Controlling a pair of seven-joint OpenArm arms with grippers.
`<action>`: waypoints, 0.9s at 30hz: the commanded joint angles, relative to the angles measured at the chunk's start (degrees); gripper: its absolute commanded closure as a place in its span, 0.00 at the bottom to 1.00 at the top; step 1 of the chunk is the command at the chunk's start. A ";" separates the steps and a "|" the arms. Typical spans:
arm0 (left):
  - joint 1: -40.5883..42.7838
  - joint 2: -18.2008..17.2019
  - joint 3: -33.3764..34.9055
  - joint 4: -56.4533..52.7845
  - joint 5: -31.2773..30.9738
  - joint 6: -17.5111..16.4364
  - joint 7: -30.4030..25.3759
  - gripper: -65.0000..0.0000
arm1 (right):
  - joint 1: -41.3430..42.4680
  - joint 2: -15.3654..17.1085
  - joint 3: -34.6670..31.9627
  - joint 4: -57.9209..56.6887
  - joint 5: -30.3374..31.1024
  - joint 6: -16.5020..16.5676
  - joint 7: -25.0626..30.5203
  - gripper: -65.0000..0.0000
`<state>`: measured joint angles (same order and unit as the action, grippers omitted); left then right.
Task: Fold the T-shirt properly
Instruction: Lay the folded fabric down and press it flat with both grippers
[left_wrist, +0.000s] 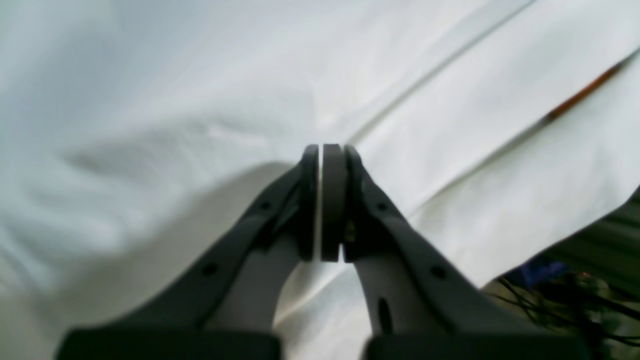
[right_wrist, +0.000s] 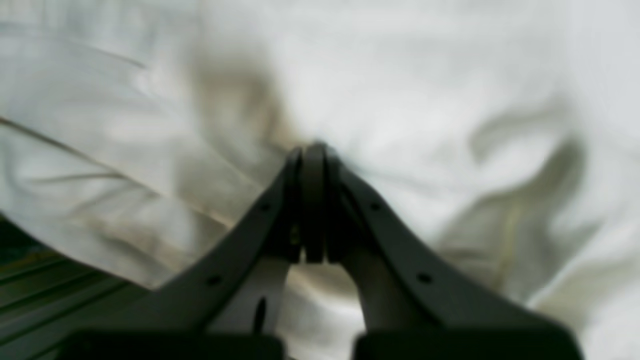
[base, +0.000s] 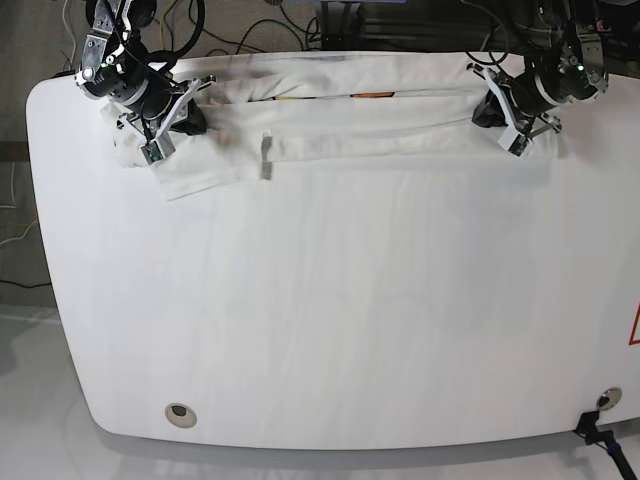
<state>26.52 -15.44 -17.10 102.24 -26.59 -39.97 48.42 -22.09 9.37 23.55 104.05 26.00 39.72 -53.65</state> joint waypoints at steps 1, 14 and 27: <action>-0.28 -0.51 -0.35 -3.38 -0.62 -0.03 -0.64 1.00 | 0.33 0.70 0.14 -2.82 0.68 0.28 1.47 1.00; -5.47 -0.87 -0.26 -12.35 0.52 -0.03 -0.64 1.00 | 2.88 0.79 0.14 -13.81 -3.89 0.28 8.59 1.00; -18.04 -0.78 -0.35 -21.58 5.89 -0.03 -0.64 1.00 | 13.25 2.81 0.67 -23.92 -3.98 0.28 10.26 1.00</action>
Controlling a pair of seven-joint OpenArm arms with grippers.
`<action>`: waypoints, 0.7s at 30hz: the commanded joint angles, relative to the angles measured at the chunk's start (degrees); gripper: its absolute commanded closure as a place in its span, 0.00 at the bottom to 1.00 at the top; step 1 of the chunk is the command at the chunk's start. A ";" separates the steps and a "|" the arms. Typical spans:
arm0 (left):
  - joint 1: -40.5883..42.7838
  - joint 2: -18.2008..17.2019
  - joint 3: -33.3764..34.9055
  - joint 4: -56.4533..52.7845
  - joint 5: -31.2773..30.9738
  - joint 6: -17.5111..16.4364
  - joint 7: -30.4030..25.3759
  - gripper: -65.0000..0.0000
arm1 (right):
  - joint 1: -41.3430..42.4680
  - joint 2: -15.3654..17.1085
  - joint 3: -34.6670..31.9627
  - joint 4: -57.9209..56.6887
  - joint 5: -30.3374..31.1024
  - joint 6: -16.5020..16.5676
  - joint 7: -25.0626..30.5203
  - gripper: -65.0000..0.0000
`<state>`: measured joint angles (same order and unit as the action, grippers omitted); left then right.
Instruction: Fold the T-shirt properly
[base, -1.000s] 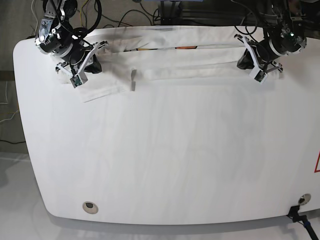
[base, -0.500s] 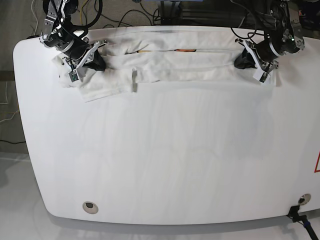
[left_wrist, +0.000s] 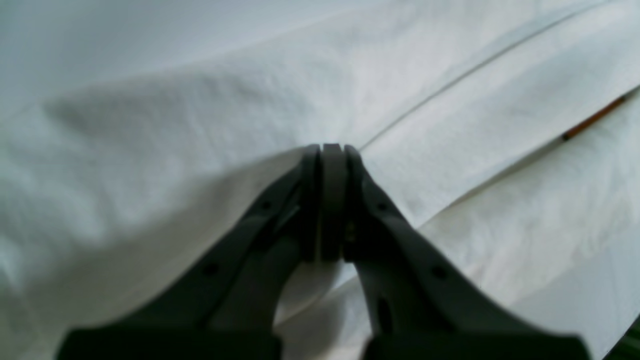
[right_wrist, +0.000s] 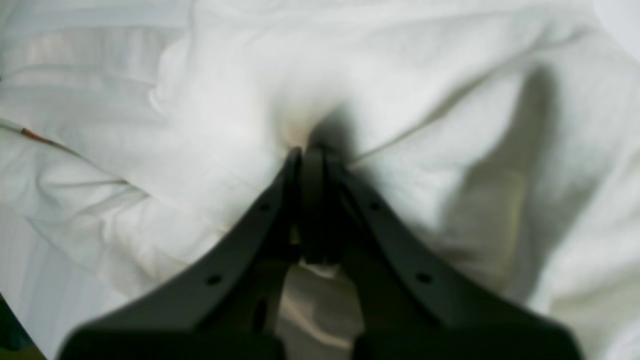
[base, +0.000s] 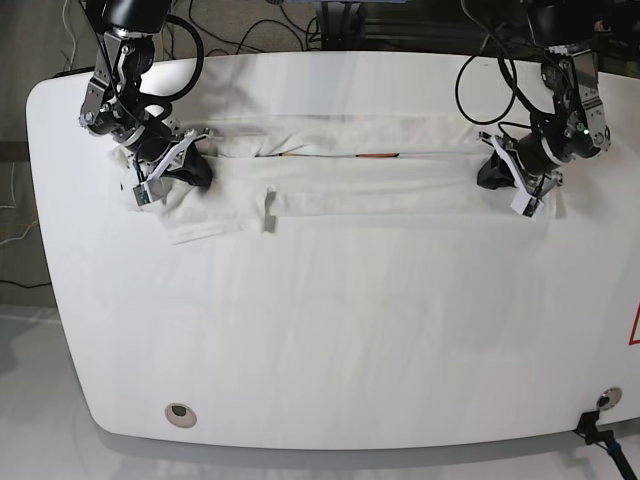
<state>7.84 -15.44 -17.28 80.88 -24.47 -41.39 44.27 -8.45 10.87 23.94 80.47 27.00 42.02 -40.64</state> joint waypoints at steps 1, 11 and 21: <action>0.65 -0.78 -0.17 -0.22 3.77 1.39 3.51 1.00 | -0.39 1.30 0.28 -0.42 -4.98 -2.02 -2.13 1.00; 0.03 -0.87 -0.35 3.12 3.59 1.39 3.60 1.00 | -0.48 1.21 -0.16 3.18 -4.63 -2.02 -0.28 1.00; 0.47 -1.66 -0.52 15.51 3.77 1.39 8.52 1.00 | -1.62 0.07 -0.16 21.20 -4.54 -2.02 -9.16 1.00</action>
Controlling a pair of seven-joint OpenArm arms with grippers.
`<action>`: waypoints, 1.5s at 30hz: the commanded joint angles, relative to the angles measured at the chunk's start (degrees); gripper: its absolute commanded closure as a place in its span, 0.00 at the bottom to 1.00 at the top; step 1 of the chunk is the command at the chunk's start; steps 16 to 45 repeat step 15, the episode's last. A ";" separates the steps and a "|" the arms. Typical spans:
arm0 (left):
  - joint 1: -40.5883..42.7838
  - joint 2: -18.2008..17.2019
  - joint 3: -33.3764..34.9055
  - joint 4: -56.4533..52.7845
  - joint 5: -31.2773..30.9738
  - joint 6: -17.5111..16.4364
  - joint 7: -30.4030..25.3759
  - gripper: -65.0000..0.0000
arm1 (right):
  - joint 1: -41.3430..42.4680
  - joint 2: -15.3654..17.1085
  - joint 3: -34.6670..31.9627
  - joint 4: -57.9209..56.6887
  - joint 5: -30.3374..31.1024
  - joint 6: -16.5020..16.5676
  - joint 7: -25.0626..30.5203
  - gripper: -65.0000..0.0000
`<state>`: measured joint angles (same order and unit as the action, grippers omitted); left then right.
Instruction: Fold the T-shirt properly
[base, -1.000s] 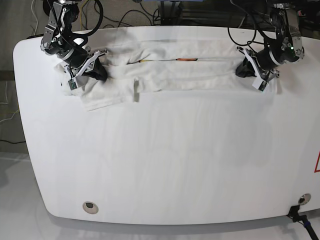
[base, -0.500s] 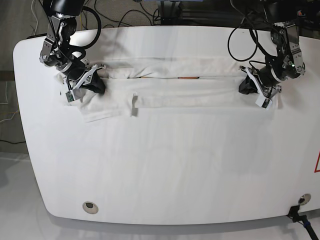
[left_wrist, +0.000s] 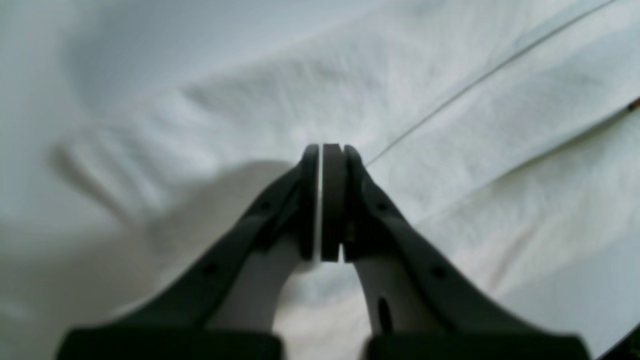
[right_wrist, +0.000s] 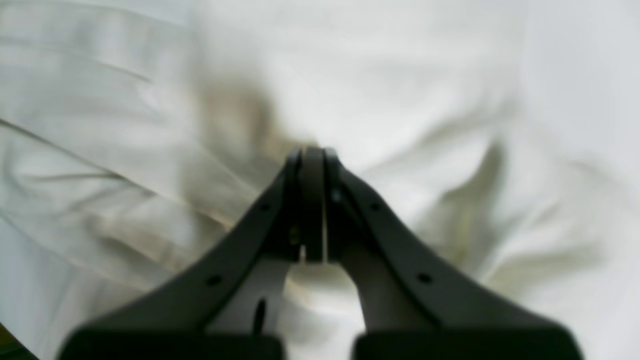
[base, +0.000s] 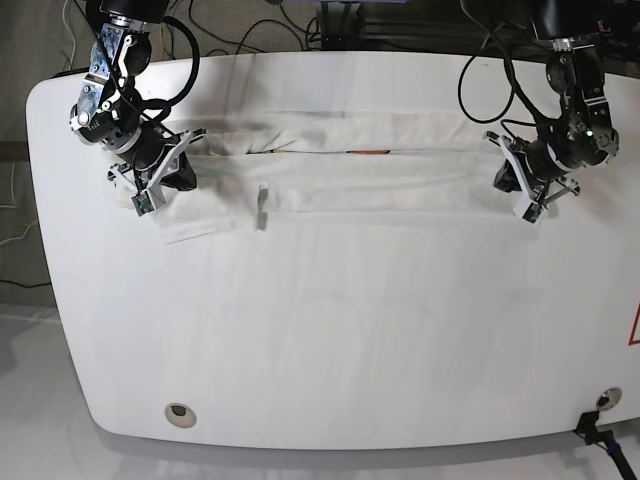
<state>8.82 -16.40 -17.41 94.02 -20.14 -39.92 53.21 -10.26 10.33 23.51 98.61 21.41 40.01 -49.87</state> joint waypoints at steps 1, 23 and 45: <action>0.46 -0.70 -0.48 3.61 -0.65 -0.08 -0.07 1.00 | 0.02 0.62 0.27 4.82 1.23 -0.01 -0.64 1.00; 8.37 -0.26 -6.90 12.49 -0.91 -0.08 -0.24 1.00 | -5.52 -1.40 -4.12 13.35 0.79 -0.01 -1.43 1.00; 8.37 -0.26 -6.90 12.49 -0.91 -0.08 -0.24 1.00 | -5.52 -1.40 -4.12 13.35 0.79 -0.01 -1.43 1.00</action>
